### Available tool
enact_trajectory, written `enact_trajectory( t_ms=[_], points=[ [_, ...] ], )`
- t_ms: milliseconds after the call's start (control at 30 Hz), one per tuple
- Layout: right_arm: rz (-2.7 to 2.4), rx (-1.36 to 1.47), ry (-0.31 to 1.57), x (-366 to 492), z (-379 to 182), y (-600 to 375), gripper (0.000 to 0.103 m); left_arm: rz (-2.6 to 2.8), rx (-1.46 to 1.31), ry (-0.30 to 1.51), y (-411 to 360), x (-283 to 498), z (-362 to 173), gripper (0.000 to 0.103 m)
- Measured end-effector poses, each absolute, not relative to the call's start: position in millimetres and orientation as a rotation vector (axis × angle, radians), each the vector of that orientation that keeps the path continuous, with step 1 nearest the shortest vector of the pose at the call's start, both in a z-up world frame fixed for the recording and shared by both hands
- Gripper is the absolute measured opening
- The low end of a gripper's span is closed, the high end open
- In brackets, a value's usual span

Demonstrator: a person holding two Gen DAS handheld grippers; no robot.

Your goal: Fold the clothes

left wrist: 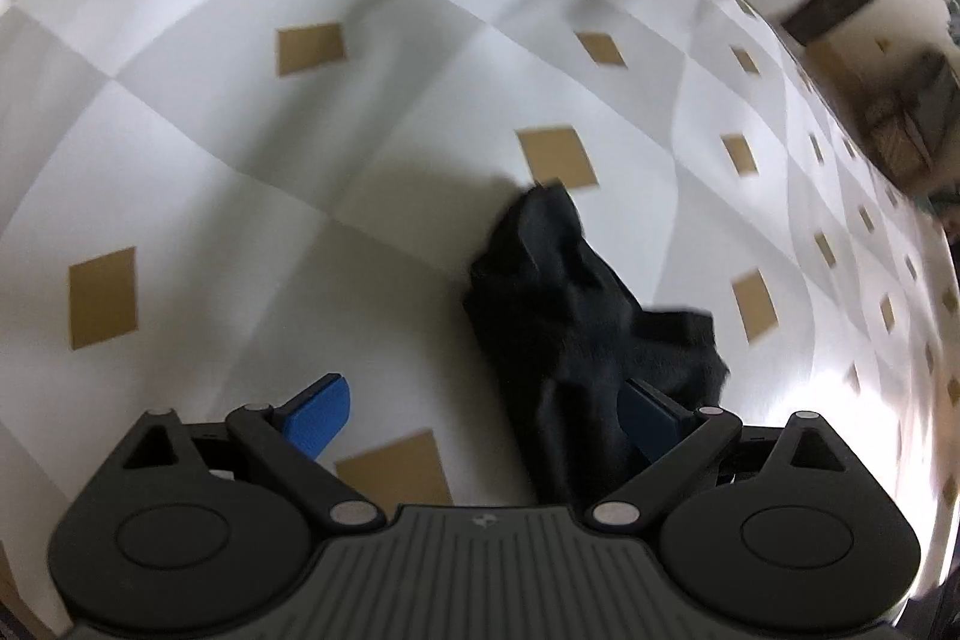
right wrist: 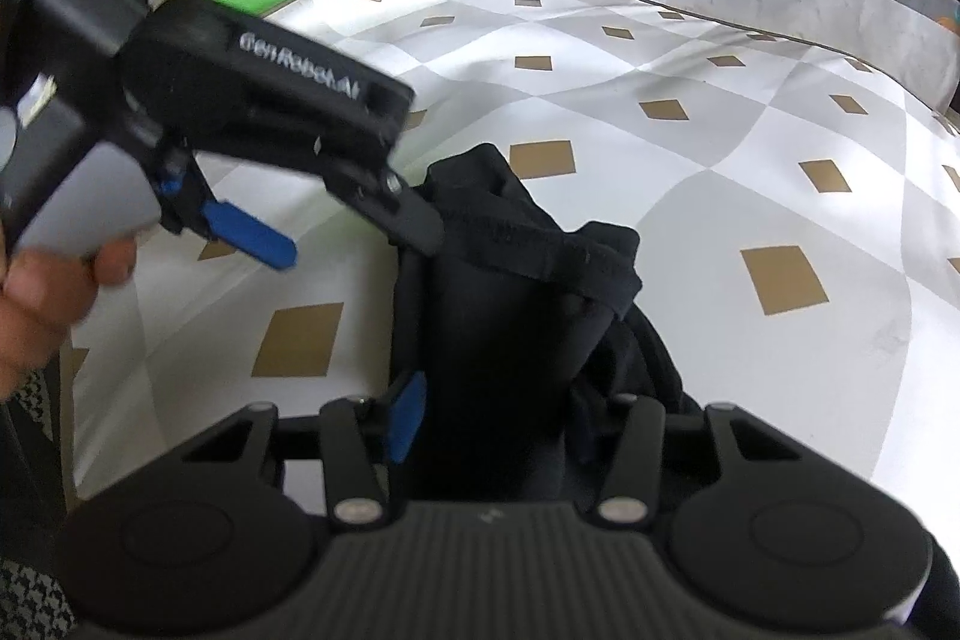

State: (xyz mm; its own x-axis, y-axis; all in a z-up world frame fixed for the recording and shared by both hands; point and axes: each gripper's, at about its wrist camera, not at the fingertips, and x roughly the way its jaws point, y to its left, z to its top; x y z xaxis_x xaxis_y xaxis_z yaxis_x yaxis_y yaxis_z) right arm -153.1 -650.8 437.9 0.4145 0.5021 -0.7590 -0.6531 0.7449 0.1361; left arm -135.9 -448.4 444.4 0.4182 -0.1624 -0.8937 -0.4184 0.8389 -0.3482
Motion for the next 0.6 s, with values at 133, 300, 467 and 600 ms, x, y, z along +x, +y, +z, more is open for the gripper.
enact_trajectory(
  t_ms=[133, 300, 467, 600],
  points=[
    [0.772, -0.2, 0.866, -157.7, 440.7, -647.4, 0.046, 0.136, -0.511, 1.166, -463.0, -133.5, 440.7, 0.096],
    [0.804, -0.213, 0.858, -162.0, 440.8, -643.5, 0.046, 0.176, -0.368, 1.155, -474.4, -129.2, 434.0, 0.096],
    [0.825, -0.248, 0.849, -167.5, 440.1, -637.9, 0.047, 0.218, -0.367, 1.102, -471.1, -128.7, 431.8, 0.096],
    [0.846, -0.267, 0.847, -172.3, 438.8, -633.5, 0.047, 0.259, -0.437, 1.046, -460.3, -130.5, 438.2, 0.096]
  ],
)
